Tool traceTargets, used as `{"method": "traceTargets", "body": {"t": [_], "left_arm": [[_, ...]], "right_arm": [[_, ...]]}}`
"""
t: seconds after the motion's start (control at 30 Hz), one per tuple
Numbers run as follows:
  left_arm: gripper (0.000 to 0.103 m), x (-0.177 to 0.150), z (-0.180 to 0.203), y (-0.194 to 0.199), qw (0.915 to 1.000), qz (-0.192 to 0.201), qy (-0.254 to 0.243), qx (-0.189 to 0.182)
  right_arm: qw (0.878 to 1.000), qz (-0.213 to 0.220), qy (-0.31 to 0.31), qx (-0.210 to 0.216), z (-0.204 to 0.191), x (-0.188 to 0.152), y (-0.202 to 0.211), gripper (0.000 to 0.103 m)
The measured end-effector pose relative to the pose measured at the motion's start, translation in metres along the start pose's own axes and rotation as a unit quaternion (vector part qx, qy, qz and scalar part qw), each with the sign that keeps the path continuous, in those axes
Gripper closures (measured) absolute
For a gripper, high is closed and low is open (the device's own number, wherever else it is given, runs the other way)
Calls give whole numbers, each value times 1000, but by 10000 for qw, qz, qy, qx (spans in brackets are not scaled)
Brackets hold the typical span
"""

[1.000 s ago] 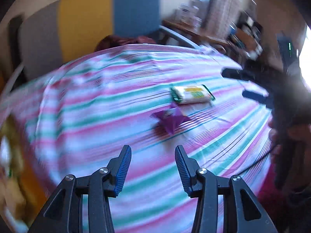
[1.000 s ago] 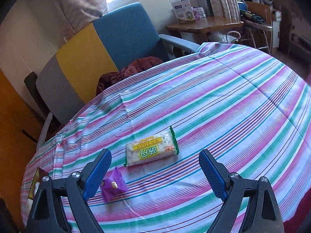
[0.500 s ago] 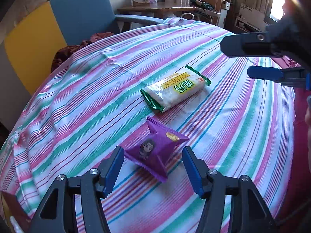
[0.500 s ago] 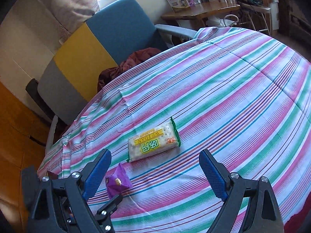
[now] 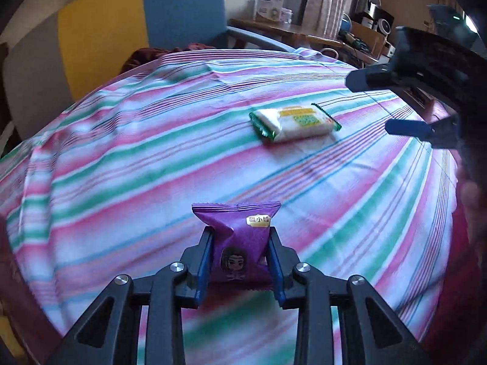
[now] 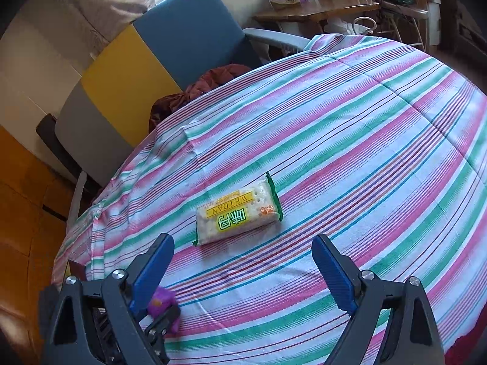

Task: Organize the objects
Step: 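Grasp the purple snack packet with the left tool and lift it, then grasp the WEIDAN cracker packet with the right tool while the left tool holds the purple packet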

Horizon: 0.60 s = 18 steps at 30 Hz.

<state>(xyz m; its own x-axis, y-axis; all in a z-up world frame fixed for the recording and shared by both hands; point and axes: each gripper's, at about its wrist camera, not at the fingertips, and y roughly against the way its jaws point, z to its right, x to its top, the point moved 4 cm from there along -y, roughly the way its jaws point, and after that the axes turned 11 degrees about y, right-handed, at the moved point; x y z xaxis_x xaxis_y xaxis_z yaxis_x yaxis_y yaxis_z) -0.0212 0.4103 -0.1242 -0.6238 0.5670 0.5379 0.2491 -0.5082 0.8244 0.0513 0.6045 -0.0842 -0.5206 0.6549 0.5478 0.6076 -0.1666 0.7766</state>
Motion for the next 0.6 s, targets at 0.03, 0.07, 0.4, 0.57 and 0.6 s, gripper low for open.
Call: {"method": "traceTargets", "body": {"t": [0.03, 0.07, 0.4, 0.57, 0.6], "left_arm": [[71, -6, -3, 4, 10000, 47, 40, 24], [71, -13, -6, 10, 9999, 115, 86, 47], [71, -38, -20, 19, 9986, 378, 326, -169], [70, -39, -22, 19, 9980, 419, 394, -274], [70, -40, -22, 19, 9979, 428, 395, -280]], "right_arm": [[10000, -31, 37, -33, -1, -1, -1, 11], [9999, -71, 73, -60, -2, -2, -3, 11], [9941, -729, 802, -95, -26, -12, -27, 11], [9820, -622, 1778, -109, -47, 22, -39, 10], [9800, -668, 1873, -91, -50, 30, -47, 10]]}}
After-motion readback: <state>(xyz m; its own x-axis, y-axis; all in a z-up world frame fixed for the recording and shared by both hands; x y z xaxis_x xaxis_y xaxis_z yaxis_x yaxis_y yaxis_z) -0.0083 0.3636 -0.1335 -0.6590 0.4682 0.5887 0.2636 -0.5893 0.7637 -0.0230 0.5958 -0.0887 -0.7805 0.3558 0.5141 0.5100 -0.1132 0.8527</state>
